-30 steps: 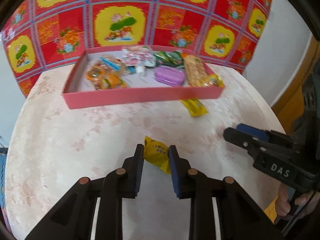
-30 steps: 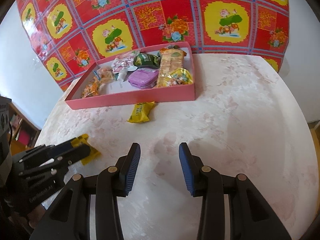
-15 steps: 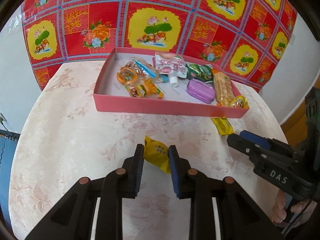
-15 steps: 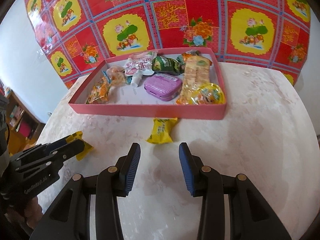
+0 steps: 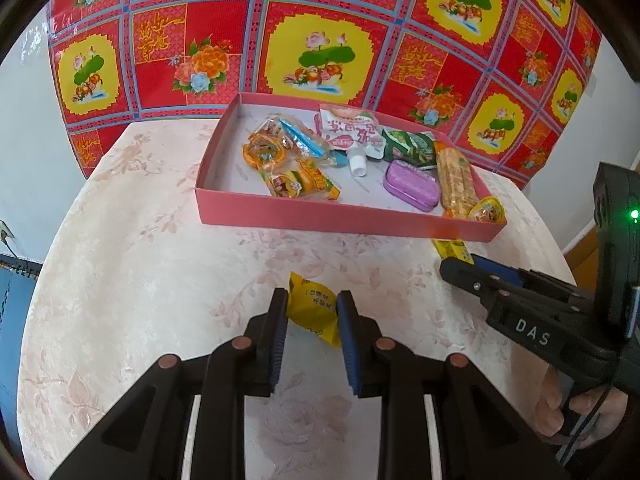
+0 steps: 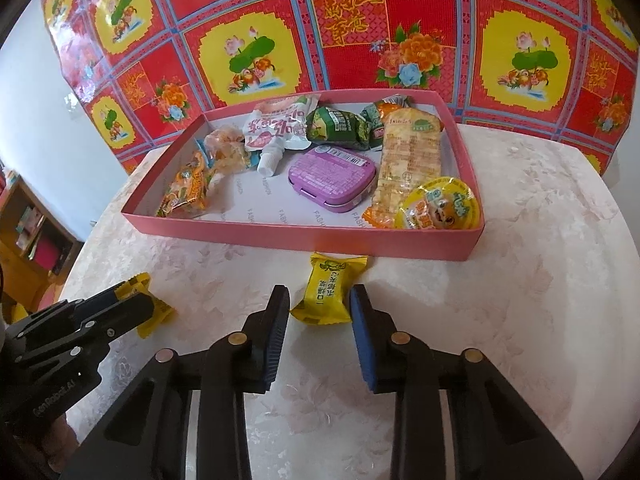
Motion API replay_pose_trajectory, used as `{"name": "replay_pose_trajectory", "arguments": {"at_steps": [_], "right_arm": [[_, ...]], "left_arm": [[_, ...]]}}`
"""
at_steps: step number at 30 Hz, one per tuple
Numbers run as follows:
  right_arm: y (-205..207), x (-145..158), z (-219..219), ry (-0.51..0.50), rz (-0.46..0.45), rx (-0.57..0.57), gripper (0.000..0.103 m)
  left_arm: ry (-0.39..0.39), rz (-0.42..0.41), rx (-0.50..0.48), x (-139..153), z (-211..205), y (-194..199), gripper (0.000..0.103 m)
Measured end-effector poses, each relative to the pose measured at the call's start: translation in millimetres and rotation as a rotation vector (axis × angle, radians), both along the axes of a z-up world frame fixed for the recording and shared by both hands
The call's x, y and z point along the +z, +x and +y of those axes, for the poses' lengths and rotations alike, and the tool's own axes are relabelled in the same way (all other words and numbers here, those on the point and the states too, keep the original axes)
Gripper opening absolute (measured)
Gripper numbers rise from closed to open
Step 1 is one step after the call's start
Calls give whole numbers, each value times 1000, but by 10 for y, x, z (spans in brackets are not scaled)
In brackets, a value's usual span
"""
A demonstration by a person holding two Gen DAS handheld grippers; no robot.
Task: Organize snacks
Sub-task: 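Grasp a small yellow candy packet with the left gripper while the right grasps another, then carry both yellow packets over the pink tray with both grippers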
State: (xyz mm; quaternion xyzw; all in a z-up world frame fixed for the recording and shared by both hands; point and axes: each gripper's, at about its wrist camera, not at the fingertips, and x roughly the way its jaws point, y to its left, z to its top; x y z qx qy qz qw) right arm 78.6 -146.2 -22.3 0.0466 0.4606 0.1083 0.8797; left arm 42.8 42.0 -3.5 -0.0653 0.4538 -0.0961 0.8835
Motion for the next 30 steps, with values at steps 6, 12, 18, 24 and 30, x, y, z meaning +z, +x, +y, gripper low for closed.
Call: {"name": "replay_pose_trajectory", "arguments": {"at_steps": [6, 12, 18, 24, 30], "right_arm": [[-7, 10, -35, 10, 5, -5, 31], [-57, 63, -93, 35, 0, -9, 31], [-113, 87, -154, 56, -2, -17, 31], [-183, 133, -205, 70, -16, -20, 31], [-241, 220, -245, 76, -36, -17, 31]], "left_arm": [[0, -2, 0, 5, 2, 11, 26], [-1, 1, 6, 12, 4, 34, 26], [2, -1, 5, 16, -7, 38, 26], [2, -2, 3, 23, -10, 35, 26], [-5, -10, -4, 116, -62, 60, 26]]}}
